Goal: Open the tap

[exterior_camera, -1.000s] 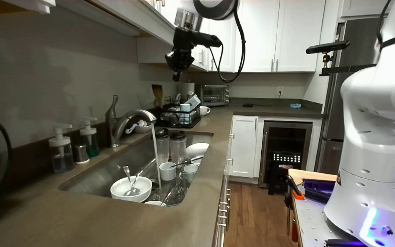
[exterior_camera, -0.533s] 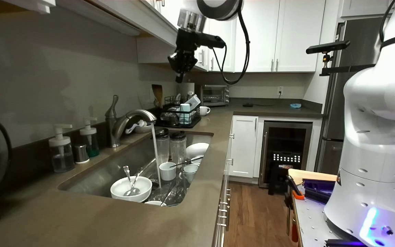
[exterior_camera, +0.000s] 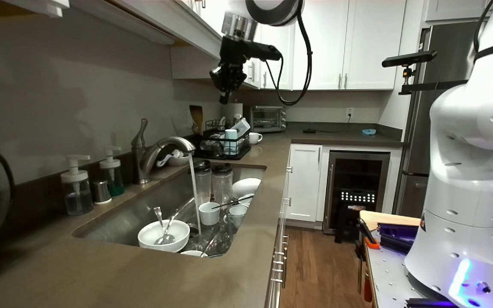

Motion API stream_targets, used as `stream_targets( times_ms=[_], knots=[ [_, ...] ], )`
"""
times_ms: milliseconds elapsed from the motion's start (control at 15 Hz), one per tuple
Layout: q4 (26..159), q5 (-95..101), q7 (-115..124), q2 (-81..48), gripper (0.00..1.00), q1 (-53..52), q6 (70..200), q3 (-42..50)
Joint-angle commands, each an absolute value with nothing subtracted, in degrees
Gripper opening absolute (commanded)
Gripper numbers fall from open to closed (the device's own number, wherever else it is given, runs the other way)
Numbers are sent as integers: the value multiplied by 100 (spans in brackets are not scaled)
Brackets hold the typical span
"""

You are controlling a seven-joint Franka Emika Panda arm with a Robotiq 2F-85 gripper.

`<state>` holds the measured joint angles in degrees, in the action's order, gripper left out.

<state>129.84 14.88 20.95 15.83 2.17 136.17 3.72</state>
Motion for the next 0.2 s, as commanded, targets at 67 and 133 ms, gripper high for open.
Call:
stream_targets(
  times_ms=[67,133],
  knots=[
    [12978,1409,2033,1580,3,402,13617,203],
    [12978,1409,2033,1580,3,402,13617,203]
  ],
)
